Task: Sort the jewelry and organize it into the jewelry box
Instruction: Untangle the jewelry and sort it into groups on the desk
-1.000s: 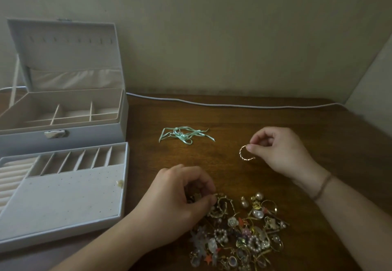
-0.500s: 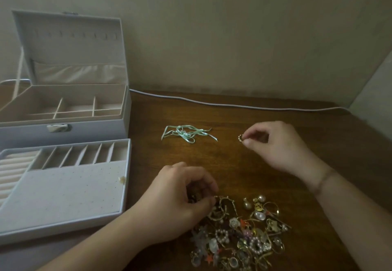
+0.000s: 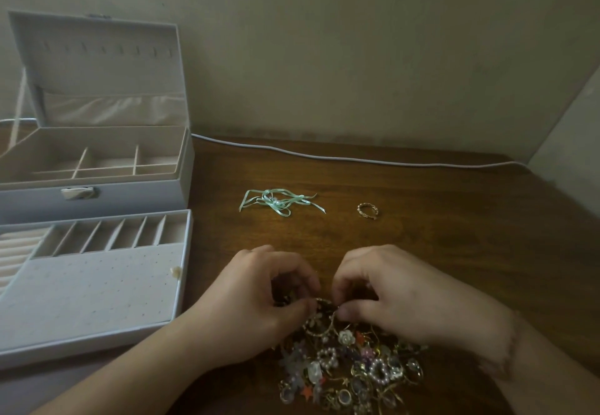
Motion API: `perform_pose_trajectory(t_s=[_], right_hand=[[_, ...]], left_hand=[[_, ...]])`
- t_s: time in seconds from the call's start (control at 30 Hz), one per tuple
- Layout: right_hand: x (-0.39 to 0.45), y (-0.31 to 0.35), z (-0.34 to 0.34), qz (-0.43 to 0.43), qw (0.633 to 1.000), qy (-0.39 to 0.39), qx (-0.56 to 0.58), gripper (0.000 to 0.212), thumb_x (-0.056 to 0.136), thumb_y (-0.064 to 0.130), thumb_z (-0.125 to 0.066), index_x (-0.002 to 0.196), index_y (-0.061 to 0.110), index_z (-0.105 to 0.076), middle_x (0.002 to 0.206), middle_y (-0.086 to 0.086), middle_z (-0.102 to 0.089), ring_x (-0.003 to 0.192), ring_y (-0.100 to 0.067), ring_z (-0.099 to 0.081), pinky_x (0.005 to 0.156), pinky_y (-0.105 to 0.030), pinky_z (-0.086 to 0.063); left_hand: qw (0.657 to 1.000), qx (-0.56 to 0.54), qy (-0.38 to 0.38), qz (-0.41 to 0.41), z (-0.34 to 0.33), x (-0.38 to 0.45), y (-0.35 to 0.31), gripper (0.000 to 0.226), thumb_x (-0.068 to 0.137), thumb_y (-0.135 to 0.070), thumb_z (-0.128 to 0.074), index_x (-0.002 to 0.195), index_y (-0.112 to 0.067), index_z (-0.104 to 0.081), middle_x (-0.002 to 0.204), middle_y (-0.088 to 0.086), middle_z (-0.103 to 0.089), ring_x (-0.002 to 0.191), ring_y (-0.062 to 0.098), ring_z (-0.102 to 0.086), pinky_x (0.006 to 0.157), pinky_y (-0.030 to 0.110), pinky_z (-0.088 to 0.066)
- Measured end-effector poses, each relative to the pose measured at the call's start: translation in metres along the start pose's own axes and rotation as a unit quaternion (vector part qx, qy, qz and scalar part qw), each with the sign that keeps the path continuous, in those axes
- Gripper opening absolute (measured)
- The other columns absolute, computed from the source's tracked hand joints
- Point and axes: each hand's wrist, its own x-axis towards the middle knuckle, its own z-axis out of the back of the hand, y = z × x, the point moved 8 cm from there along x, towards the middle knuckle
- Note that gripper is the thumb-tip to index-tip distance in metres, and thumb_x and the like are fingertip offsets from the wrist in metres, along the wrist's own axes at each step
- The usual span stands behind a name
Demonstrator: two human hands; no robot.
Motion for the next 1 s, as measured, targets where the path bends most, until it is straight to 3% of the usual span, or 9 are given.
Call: perform_pose_trajectory(t_s=[0.17,0.23,0.4,0.5,0.7,0.87,1.0], right_hand=[[-0.005,-0.007,0.007,-0.013,0.997,0.011,0.07,0.003,0.087,0.033,-0.067,0.088,0.035,-0.064,0.087,0.017,-0.061,0.083,0.005,-0.056,0.068,-0.023,-0.047],[-0.008,-0.018,0.02,-0.017,0.993,0.0,0.117,0.007,0.087,0.028,-0.068,0.088,0.035,-0.066,0.087,0.016,-0.065,0.083,0.003,-0.06,0.069,-0.021,-0.05],[0.014,-0.089,0.064,-0.118,0.944,-0.197,0.235,0.008,0.087,0.012,-0.069,0.085,0.02,-0.07,0.075,0.0,-0.07,0.064,-0.009,-0.063,0.057,-0.019,-0.05],[0.044,-0.121,0.063,-0.177,0.929,-0.217,0.241,0.009,0.089,0.008,-0.066,0.083,0.015,-0.067,0.068,-0.006,-0.068,0.057,-0.013,-0.063,0.055,-0.026,-0.053],[0.075,-0.136,0.061,-0.229,0.931,-0.194,0.206,0.005,0.089,0.011,-0.066,0.09,0.015,-0.069,0.071,-0.006,-0.067,0.052,-0.01,-0.059,0.05,-0.021,-0.047],[0.074,-0.141,0.064,-0.233,0.93,-0.222,0.175,0.007,0.088,0.015,-0.069,0.087,0.022,-0.068,0.079,0.0,-0.068,0.059,-0.008,-0.059,0.052,-0.02,-0.045],[0.066,-0.147,0.067,-0.221,0.931,-0.242,0.163,0.015,0.093,0.013,-0.061,0.099,0.025,-0.068,0.087,0.002,-0.065,0.071,-0.011,-0.06,0.06,-0.021,-0.043]], left_hand=[[0.999,-0.05,0.005,0.008,-0.001,-0.001,0.002,0.013,0.082,-0.028,-0.077,0.09,-0.036,-0.071,0.089,-0.02,-0.069,0.09,0.008,-0.064,0.074,0.027,-0.053],[0.998,-0.056,-0.006,0.003,0.0,-0.001,0.003,0.011,0.083,-0.029,-0.076,0.09,-0.035,-0.072,0.088,-0.017,-0.07,0.089,0.01,-0.064,0.073,0.028,-0.052],[0.999,-0.032,-0.019,-0.013,-0.001,-0.001,-0.001,0.008,0.083,-0.035,-0.073,0.09,-0.038,-0.07,0.088,-0.022,-0.067,0.089,0.008,-0.061,0.072,0.027,-0.05],[0.999,-0.026,-0.017,-0.019,-0.002,-0.001,-0.002,0.011,0.082,-0.035,-0.074,0.092,-0.038,-0.07,0.089,-0.025,-0.066,0.087,0.008,-0.061,0.073,0.031,-0.051],[1.0,0.009,-0.011,-0.027,-0.003,0.0,-0.004,0.012,0.081,-0.038,-0.073,0.092,-0.041,-0.068,0.097,-0.031,-0.063,0.094,0.001,-0.058,0.08,0.012,-0.037],[1.0,0.017,-0.011,-0.023,-0.004,0.001,-0.001,0.018,0.081,-0.041,-0.073,0.097,-0.044,-0.065,0.097,-0.026,-0.064,0.097,0.001,-0.057,0.086,0.015,-0.036],[1.0,0.017,-0.014,-0.021,-0.004,0.0,0.0,0.015,0.081,-0.041,-0.073,0.093,-0.046,-0.066,0.094,-0.024,-0.065,0.096,0.002,-0.057,0.084,0.014,-0.037]])
